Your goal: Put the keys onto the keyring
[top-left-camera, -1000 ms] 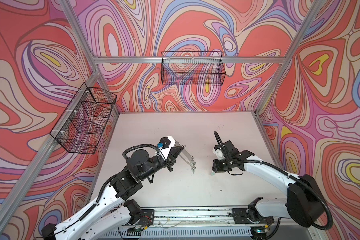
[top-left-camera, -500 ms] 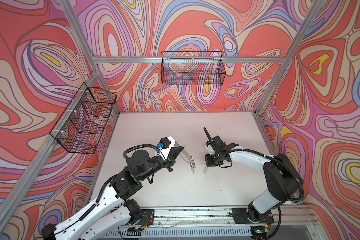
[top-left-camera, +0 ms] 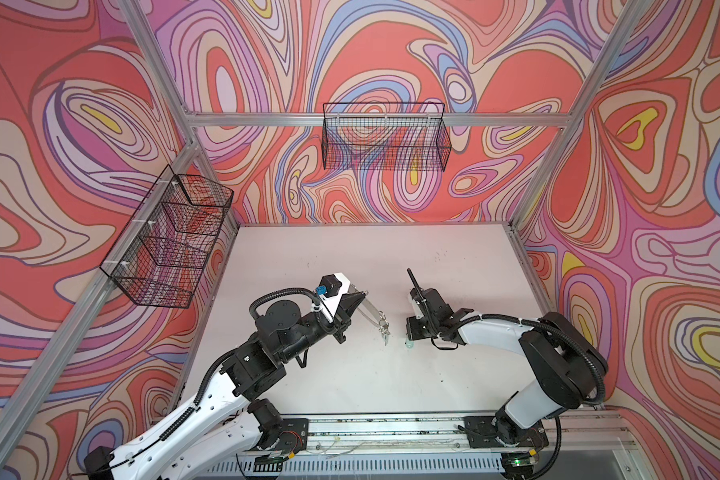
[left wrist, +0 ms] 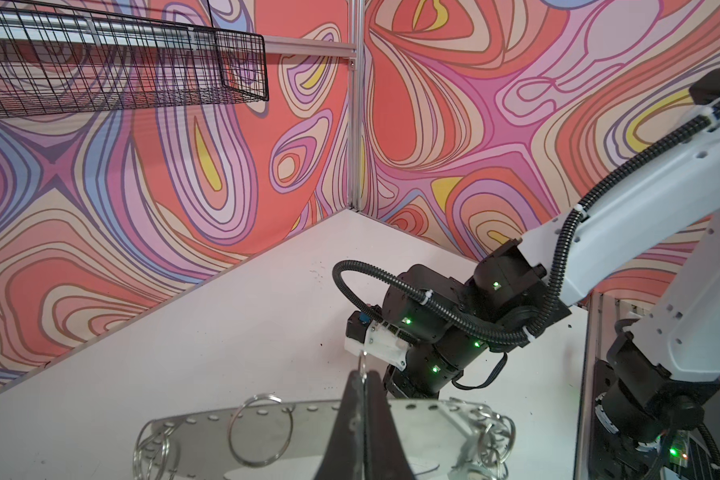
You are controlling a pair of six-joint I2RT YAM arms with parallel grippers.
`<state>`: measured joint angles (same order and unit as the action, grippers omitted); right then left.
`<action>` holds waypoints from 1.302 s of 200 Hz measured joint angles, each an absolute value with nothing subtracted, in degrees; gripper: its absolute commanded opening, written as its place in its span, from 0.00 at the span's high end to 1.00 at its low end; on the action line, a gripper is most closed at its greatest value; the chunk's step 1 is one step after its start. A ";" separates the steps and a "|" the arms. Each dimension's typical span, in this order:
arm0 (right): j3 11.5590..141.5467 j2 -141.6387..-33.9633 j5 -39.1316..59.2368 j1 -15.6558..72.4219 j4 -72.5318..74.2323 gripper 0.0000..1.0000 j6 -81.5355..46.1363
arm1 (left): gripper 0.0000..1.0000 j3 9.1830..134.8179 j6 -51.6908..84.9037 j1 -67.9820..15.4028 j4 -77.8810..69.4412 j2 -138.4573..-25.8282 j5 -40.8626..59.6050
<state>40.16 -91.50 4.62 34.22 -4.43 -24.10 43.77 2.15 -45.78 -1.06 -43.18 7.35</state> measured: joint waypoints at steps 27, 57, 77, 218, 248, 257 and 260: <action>37.04 -90.13 4.03 34.33 0.73 0.76 -25.63 | 1.00 43.77 2.15 -45.78 -1.06 -43.18 6.96; 37.39 -86.48 3.64 34.33 -0.05 0.57 -26.33 | 1.00 43.70 2.20 -45.78 -1.06 -43.16 6.68; 40.99 -84.47 2.83 34.33 -3.68 0.52 -26.13 | 1.00 43.70 2.20 -45.78 -1.08 -43.16 6.59; 59.31 -96.49 23.79 21.32 -35.92 0.69 -18.48 | 1.00 43.70 3.25 -45.78 -1.06 -43.16 7.53; 60.55 -99.88 25.87 21.06 -37.06 0.69 -18.28 | 1.00 43.70 3.27 -45.78 -1.06 -43.13 7.66; 61.01 -100.64 26.33 21.06 -37.12 0.69 -18.28 | 1.00 43.70 3.29 -45.78 -1.06 -43.09 7.66; 61.17 -100.88 26.48 21.06 -37.12 0.70 -18.28 | 1.00 43.70 3.29 -45.78 -1.06 -43.09 7.68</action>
<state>61.17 -100.88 26.48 21.06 -37.12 -18.28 43.70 3.29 -45.78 -1.06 -43.09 7.68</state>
